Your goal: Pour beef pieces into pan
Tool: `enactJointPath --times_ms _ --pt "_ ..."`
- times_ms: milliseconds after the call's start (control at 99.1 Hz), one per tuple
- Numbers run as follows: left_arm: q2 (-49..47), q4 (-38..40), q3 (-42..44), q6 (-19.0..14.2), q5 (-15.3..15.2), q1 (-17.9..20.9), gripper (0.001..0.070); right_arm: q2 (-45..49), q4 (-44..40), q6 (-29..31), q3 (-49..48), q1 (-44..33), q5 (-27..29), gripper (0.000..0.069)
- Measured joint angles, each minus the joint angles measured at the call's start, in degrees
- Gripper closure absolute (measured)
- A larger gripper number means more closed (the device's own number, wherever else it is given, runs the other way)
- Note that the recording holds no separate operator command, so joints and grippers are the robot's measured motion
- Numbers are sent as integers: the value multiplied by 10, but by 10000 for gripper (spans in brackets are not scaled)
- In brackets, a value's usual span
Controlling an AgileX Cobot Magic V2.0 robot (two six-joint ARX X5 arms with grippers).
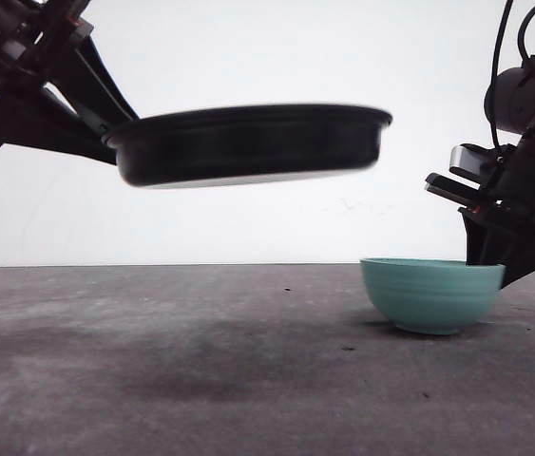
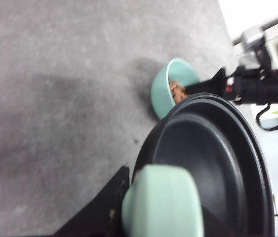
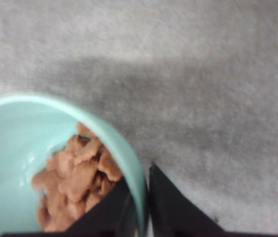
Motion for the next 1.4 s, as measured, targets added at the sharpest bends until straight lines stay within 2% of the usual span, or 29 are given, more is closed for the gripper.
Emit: enactJointPath --times_ms 151,333,585,746,938,1180,1402 --pt "0 -3 0 6 -5 0 660 0 3 0 0 -1 -31 675" --pt "0 -7 0 9 -8 0 660 -17 5 0 0 -1 -33 675" --pt "0 -9 0 4 -19 0 660 -143 26 4 8 5 -33 675" --pt "0 -9 0 -7 -19 -1 660 -226 28 5 9 51 -28 675" --pt "0 -10 0 -19 -19 -2 660 -283 28 5 9 145 43 675" --pt "0 -20 31 -25 -19 -20 660 -294 35 2 9 253 149 675" --pt "0 -42 34 -30 -18 -30 660 -292 52 -36 9 336 294 675"
